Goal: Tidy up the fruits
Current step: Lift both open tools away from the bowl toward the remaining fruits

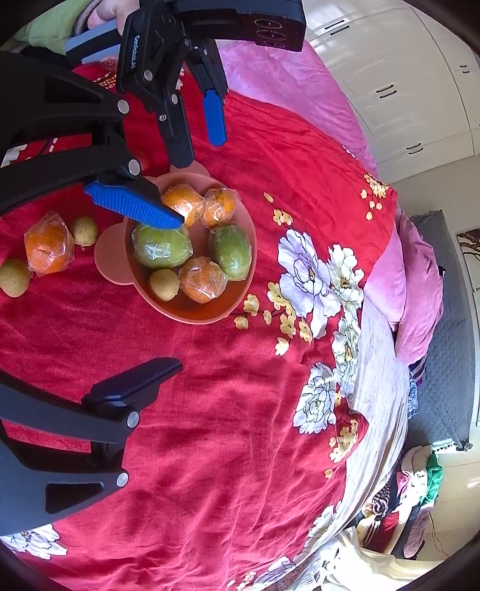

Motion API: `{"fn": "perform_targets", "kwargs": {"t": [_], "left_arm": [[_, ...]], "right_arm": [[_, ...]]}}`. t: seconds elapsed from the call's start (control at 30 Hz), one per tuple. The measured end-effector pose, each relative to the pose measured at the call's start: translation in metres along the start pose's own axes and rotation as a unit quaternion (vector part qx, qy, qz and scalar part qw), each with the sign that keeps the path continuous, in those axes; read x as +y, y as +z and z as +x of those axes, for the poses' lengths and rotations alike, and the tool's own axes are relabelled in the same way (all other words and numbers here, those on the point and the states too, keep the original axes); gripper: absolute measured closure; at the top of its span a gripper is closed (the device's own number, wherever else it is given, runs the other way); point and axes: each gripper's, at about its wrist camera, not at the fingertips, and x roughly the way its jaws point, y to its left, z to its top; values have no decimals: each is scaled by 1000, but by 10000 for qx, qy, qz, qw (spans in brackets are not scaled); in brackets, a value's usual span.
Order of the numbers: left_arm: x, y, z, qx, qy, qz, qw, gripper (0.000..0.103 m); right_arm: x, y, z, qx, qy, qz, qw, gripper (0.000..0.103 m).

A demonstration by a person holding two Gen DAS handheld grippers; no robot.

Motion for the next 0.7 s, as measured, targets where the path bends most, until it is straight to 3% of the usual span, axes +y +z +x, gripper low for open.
{"fn": "perform_targets", "kwargs": {"t": [0.23, 0.7], "left_arm": [[-1, 0, -8, -87, 59, -34, 9999, 10], [2, -2, -20, -153, 139, -127, 9997, 10]], "right_arm": [[3, -1, -11, -108, 19, -32, 9999, 25], [9, -7, -29, -232, -7, -92, 9997, 16]]}}
